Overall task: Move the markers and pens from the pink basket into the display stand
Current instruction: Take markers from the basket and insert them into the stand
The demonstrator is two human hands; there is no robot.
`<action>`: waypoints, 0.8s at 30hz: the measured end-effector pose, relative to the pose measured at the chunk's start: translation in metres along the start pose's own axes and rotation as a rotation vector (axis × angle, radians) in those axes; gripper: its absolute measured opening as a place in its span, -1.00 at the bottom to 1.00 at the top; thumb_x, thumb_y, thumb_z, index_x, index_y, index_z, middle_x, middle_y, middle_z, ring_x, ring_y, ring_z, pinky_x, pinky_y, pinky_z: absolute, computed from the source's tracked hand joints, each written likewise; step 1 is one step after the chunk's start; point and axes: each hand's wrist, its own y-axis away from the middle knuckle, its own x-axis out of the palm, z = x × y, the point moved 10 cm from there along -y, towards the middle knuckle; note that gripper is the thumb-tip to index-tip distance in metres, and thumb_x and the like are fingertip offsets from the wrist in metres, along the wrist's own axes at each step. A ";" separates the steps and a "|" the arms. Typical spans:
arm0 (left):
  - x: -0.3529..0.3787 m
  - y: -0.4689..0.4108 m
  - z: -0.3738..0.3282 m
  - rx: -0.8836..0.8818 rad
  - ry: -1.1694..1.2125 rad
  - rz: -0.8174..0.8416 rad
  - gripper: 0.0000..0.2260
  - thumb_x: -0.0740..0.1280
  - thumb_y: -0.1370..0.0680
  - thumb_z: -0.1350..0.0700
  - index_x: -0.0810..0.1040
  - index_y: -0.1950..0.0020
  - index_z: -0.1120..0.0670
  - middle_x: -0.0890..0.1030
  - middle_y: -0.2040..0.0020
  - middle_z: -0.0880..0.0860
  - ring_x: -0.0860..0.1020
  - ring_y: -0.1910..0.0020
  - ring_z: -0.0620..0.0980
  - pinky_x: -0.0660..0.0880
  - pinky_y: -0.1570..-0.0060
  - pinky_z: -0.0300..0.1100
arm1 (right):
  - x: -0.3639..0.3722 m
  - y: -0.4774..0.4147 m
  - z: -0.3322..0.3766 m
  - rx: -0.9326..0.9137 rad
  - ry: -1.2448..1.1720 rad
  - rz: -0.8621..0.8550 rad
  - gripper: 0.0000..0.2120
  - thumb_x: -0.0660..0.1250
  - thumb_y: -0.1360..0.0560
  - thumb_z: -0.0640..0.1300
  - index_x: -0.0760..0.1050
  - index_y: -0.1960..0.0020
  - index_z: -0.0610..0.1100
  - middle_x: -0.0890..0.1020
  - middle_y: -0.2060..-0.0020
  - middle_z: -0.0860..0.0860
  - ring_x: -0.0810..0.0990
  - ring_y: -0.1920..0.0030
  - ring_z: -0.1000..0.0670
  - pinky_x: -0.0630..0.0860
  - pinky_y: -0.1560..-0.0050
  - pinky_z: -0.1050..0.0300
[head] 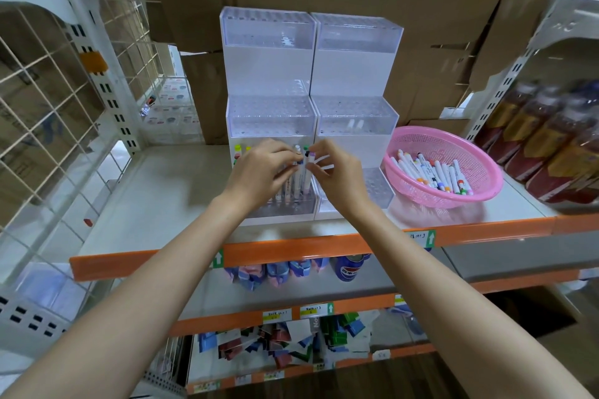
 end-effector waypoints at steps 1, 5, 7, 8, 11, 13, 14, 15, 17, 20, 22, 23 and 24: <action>-0.001 0.000 0.000 -0.001 0.000 -0.001 -0.85 0.44 -0.48 0.17 0.68 -0.03 0.12 0.66 0.02 0.06 0.60 0.01 0.08 0.58 0.15 -0.04 | 0.002 0.001 -0.001 0.003 0.010 0.015 -0.87 0.43 -0.46 -0.30 0.52 0.02 -0.21 0.58 0.20 -0.01 0.57 0.24 -0.02 0.56 0.19 0.14; -0.001 0.003 -0.002 0.002 0.002 0.010 -0.82 0.35 -0.49 0.16 0.68 -0.04 0.12 0.66 0.01 0.07 0.60 0.01 0.10 0.58 0.14 -0.04 | 0.007 0.005 -0.004 0.010 0.051 0.040 -0.85 0.44 -0.44 -0.29 0.48 0.05 -0.21 0.59 0.23 -0.04 0.58 0.29 -0.06 0.58 0.19 -0.01; 0.000 0.004 -0.002 0.001 0.003 0.020 -0.80 0.32 -0.49 0.19 0.67 -0.05 0.13 0.66 0.00 0.08 0.60 -0.01 0.11 0.57 0.11 -0.04 | 0.006 0.005 -0.005 0.015 0.058 0.035 -0.84 0.45 -0.44 -0.27 0.48 0.04 -0.21 0.60 0.23 -0.06 0.58 0.30 -0.04 0.57 0.20 -0.03; 0.000 0.004 -0.002 0.001 0.003 0.020 -0.81 0.33 -0.48 0.21 0.67 -0.05 0.13 0.66 -0.01 0.08 0.59 -0.01 0.11 0.57 0.10 -0.03 | 0.006 0.005 -0.004 0.014 0.065 0.038 -0.83 0.45 -0.44 -0.27 0.47 0.05 -0.21 0.60 0.24 -0.05 0.57 0.31 -0.02 0.57 0.21 -0.03; 0.001 0.004 0.000 -0.008 0.007 0.004 -0.82 0.35 -0.48 0.25 0.67 -0.05 0.14 0.65 -0.01 0.08 0.59 -0.03 0.10 0.56 0.06 -0.04 | 0.007 0.003 -0.002 0.006 0.086 0.041 -0.81 0.46 -0.43 -0.25 0.46 0.06 -0.22 0.59 0.23 -0.06 0.54 0.32 -0.02 0.56 0.21 -0.02; 0.001 0.004 -0.001 -0.014 0.015 -0.005 -0.83 0.35 -0.48 0.28 0.67 -0.03 0.16 0.66 0.00 0.08 0.58 -0.03 0.10 0.53 0.04 -0.08 | 0.008 0.002 -0.003 0.009 0.089 0.042 -0.81 0.47 -0.42 -0.25 0.46 0.08 -0.20 0.59 0.22 -0.06 0.52 0.33 -0.01 0.55 0.22 -0.01; 0.000 0.004 -0.002 -0.017 0.018 -0.009 -0.83 0.35 -0.48 0.29 0.67 -0.03 0.16 0.66 0.00 0.08 0.58 -0.03 0.10 0.52 0.03 -0.10 | 0.008 0.001 -0.005 0.017 0.089 0.044 -0.82 0.47 -0.42 -0.25 0.47 0.09 -0.20 0.60 0.23 -0.06 0.51 0.33 -0.01 0.55 0.22 0.01; 0.000 0.004 -0.002 -0.019 0.019 -0.011 -0.83 0.36 -0.48 0.30 0.67 -0.02 0.16 0.66 0.00 0.08 0.58 -0.03 0.09 0.51 0.03 -0.11 | 0.008 0.001 -0.006 0.026 0.087 0.047 -0.82 0.47 -0.42 -0.24 0.47 0.09 -0.19 0.60 0.23 -0.06 0.52 0.33 -0.01 0.54 0.23 0.03; 0.001 0.004 -0.001 -0.021 0.016 -0.010 -0.82 0.36 -0.47 0.32 0.67 -0.02 0.16 0.66 0.00 0.07 0.58 -0.03 0.09 0.52 0.03 -0.09 | 0.006 -0.001 -0.008 0.033 0.073 0.047 -0.85 0.46 -0.43 -0.24 0.49 0.11 -0.20 0.62 0.23 -0.06 0.54 0.32 -0.02 0.54 0.23 0.04; 0.003 0.003 0.000 -0.032 0.010 -0.007 -0.78 0.35 -0.44 0.35 0.66 -0.02 0.14 0.65 0.00 0.06 0.57 -0.03 0.09 0.53 0.06 -0.07 | 0.002 -0.001 -0.006 0.019 0.027 0.045 -0.93 0.43 -0.46 -0.24 0.54 0.12 -0.20 0.65 0.23 -0.06 0.58 0.29 -0.05 0.55 0.22 0.02; 0.003 0.003 -0.001 -0.042 0.008 -0.012 -0.78 0.34 -0.43 0.36 0.65 -0.01 0.14 0.65 0.02 0.06 0.57 -0.01 0.09 0.52 0.08 -0.07 | 0.000 0.000 -0.006 0.017 0.016 0.050 -0.95 0.42 -0.47 -0.24 0.56 0.12 -0.19 0.66 0.21 -0.07 0.59 0.28 -0.07 0.55 0.21 0.02; 0.003 0.002 -0.001 -0.047 0.007 -0.017 -0.79 0.34 -0.44 0.36 0.65 0.00 0.15 0.65 0.03 0.06 0.57 -0.01 0.09 0.51 0.09 -0.08 | 0.000 0.000 -0.006 0.018 0.010 0.052 -0.96 0.42 -0.48 -0.25 0.56 0.11 -0.19 0.66 0.21 -0.07 0.60 0.27 -0.07 0.55 0.21 0.02; 0.002 0.002 -0.002 -0.050 0.005 -0.021 -0.80 0.33 -0.44 0.35 0.65 0.01 0.15 0.65 0.04 0.06 0.58 0.00 0.10 0.51 0.10 -0.08 | 0.000 0.000 -0.006 0.019 0.005 0.056 -0.96 0.42 -0.48 -0.24 0.57 0.10 -0.18 0.66 0.20 -0.07 0.61 0.27 -0.07 0.56 0.20 0.03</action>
